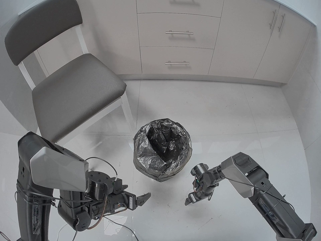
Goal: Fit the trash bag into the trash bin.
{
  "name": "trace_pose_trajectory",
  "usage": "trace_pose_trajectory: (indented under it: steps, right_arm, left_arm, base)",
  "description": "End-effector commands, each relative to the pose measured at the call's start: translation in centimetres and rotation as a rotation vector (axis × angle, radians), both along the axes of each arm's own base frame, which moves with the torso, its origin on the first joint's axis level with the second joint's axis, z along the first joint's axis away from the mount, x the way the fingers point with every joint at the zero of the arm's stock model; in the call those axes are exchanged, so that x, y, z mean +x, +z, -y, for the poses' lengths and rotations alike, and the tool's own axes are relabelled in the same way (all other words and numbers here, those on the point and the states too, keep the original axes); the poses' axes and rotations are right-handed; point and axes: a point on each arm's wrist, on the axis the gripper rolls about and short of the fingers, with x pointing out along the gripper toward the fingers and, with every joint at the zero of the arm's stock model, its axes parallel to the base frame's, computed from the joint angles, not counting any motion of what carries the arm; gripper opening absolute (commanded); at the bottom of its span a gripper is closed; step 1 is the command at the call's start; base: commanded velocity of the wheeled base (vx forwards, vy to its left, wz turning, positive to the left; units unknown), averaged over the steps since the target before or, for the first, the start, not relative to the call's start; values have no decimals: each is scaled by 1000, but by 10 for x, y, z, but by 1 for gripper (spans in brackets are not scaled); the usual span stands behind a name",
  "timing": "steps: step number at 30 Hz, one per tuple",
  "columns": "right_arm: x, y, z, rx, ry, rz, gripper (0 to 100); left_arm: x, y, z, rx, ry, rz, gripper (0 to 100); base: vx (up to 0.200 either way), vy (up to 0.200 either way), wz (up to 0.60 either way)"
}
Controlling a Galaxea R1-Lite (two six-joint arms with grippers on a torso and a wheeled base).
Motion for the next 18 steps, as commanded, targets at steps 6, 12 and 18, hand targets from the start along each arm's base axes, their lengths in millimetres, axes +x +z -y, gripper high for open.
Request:
trace_pose_trajectory:
  steps: [6, 12, 18]
  right_arm:
    - [4, 1, -1, -1, -18, 49, 100]
    - [16, 5, -7, -28, -35, 204, 100]
    - [20, 7, -8, -18, -40, 241, 100]
  left_arm:
    - [1, -2, 0, 1, 2, -3, 100]
    - [1, -2, 0, -2, 5, -4, 100]
    - [2, -2, 0, -3, 5, -2, 100]
  base:
    - [0, 0, 0]
    - [0, 0, 0]
    - [0, 0, 0]
